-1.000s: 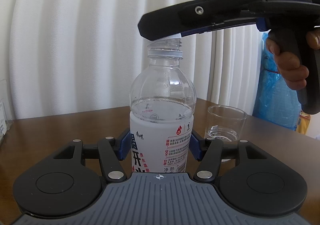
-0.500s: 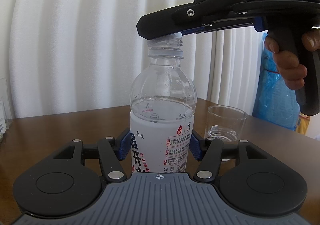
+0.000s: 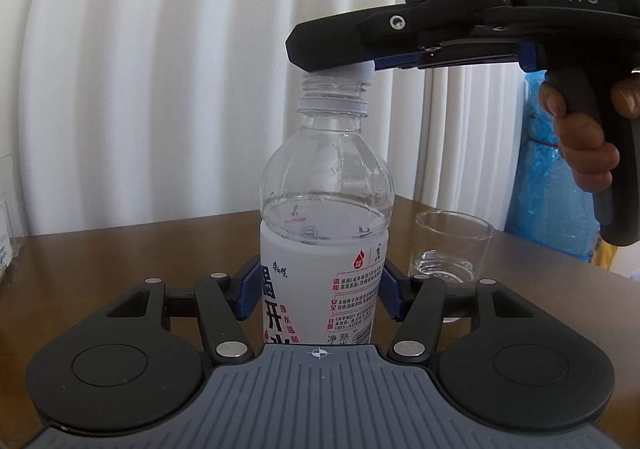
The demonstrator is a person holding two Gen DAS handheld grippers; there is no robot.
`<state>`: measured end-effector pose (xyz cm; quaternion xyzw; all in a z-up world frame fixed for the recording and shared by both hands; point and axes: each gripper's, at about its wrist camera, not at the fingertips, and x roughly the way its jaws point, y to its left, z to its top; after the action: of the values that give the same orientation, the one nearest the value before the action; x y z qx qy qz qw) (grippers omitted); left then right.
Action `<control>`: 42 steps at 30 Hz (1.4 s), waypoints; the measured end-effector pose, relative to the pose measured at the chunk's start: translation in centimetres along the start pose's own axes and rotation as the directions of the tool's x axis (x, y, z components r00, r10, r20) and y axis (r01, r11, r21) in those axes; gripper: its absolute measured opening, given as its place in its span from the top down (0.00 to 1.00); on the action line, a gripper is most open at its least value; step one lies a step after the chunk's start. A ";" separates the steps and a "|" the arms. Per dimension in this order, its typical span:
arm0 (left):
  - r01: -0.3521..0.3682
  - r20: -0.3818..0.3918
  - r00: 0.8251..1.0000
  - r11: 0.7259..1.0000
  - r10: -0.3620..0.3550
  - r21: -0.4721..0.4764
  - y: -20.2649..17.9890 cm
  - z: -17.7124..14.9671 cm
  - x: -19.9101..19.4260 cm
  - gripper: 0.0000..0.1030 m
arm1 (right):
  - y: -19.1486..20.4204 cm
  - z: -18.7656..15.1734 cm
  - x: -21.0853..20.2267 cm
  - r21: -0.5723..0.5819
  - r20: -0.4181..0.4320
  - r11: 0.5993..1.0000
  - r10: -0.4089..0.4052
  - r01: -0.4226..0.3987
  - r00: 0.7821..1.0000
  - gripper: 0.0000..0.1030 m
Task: Unscrew bottle cap and pour
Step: 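Twist the cap further with the right tool while the left tool holds the bottle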
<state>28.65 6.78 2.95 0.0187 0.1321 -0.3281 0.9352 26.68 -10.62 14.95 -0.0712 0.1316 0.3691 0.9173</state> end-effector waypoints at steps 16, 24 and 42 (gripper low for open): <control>-0.016 0.010 1.000 1.000 0.016 0.023 -0.6 0.4 0.0 0.43 | -0.1 -0.3 0.0 -0.009 0.013 1.000 0.003 -0.003 1.000 0.69; -0.015 0.009 1.000 1.000 0.015 0.027 -0.6 0.6 0.0 0.43 | -0.2 0.4 0.2 -0.013 -0.023 1.000 0.022 -0.023 0.999 0.69; -0.014 0.008 1.000 1.000 0.013 0.026 -0.4 0.9 -0.1 0.43 | -0.6 0.2 -0.3 0.011 -0.005 1.000 0.030 -0.030 1.000 0.68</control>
<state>28.56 6.44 3.87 0.0304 0.1239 -0.3236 0.9376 26.94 -11.22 15.23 -0.0653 0.1370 0.3818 0.9117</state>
